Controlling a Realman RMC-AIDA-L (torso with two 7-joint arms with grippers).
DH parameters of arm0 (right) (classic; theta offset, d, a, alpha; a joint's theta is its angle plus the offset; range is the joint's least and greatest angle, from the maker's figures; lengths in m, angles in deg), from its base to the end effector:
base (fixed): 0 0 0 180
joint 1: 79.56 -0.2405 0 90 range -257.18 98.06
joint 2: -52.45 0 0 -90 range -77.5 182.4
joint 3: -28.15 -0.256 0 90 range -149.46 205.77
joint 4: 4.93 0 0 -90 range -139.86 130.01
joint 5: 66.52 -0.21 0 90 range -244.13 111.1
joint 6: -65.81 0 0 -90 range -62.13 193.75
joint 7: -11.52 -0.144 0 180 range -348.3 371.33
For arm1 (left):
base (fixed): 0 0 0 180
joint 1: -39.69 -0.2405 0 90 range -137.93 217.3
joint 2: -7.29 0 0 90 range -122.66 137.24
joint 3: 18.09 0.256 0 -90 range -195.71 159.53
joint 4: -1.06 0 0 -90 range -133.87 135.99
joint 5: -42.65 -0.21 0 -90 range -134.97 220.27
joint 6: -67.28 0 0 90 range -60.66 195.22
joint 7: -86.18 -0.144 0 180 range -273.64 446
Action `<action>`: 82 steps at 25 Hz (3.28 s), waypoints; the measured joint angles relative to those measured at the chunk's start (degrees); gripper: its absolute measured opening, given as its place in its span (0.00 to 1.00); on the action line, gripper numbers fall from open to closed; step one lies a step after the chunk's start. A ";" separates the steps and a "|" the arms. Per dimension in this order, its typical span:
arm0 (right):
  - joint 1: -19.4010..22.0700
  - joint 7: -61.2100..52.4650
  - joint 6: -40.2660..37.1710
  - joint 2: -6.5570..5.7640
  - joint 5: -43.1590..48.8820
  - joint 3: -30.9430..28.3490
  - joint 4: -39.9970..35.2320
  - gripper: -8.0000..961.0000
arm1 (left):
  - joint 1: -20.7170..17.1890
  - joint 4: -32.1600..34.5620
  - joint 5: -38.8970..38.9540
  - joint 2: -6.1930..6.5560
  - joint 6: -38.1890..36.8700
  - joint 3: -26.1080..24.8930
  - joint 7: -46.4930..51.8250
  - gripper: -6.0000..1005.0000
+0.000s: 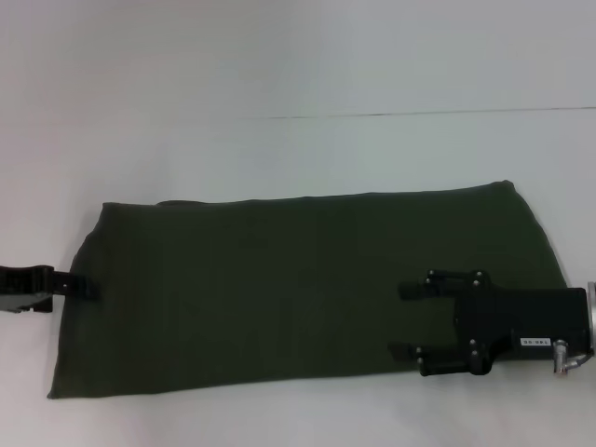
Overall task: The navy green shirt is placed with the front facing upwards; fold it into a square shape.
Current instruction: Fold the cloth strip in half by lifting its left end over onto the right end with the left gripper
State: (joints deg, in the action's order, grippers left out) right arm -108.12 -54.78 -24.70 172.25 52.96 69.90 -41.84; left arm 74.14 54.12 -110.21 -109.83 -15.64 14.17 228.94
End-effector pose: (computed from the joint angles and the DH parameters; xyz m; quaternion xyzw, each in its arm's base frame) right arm 0.2741 0.3077 -0.0188 -0.9684 0.1203 0.1919 0.1044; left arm -0.3204 0.3550 0.0636 -0.7359 -0.6374 -0.0214 0.2271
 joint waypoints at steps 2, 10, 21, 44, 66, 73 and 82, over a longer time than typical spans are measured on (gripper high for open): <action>-0.11 -0.01 0.09 0.04 0.01 0.00 0.04 0.88 | 0.00 -0.36 0.00 -0.08 0.11 0.03 -0.02 0.83; -0.66 -0.05 1.03 0.08 0.14 0.00 0.91 0.88 | -0.09 -0.58 0.39 -0.23 0.36 0.08 -0.75 0.83; -0.83 -0.06 2.20 0.08 0.15 0.04 1.23 0.88 | -0.28 -0.59 -0.01 -0.39 0.60 0.09 -0.81 0.83; -1.51 -0.23 3.28 0.17 0.14 0.44 1.93 0.88 | -0.69 -1.96 0.04 -0.65 1.35 0.57 -1.16 0.83; -1.40 -0.23 4.83 0.08 0.14 0.44 1.93 0.87 | 2.69 -6.57 1.84 -0.49 0.74 0.70 -1.68 0.82; -1.33 -0.23 4.98 0.08 0.14 0.44 1.85 0.87 | 3.49 -7.27 2.04 -0.47 0.35 0.69 -1.70 0.82; -1.32 -0.47 5.28 0.08 0.14 0.44 1.90 0.87 | 3.96 -7.35 2.04 -0.42 0.32 0.70 -2.21 0.77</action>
State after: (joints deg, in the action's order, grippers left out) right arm -109.44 -55.25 -19.42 172.33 53.10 70.34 -39.94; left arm 78.10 46.76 -108.17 -110.26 -15.32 14.86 226.73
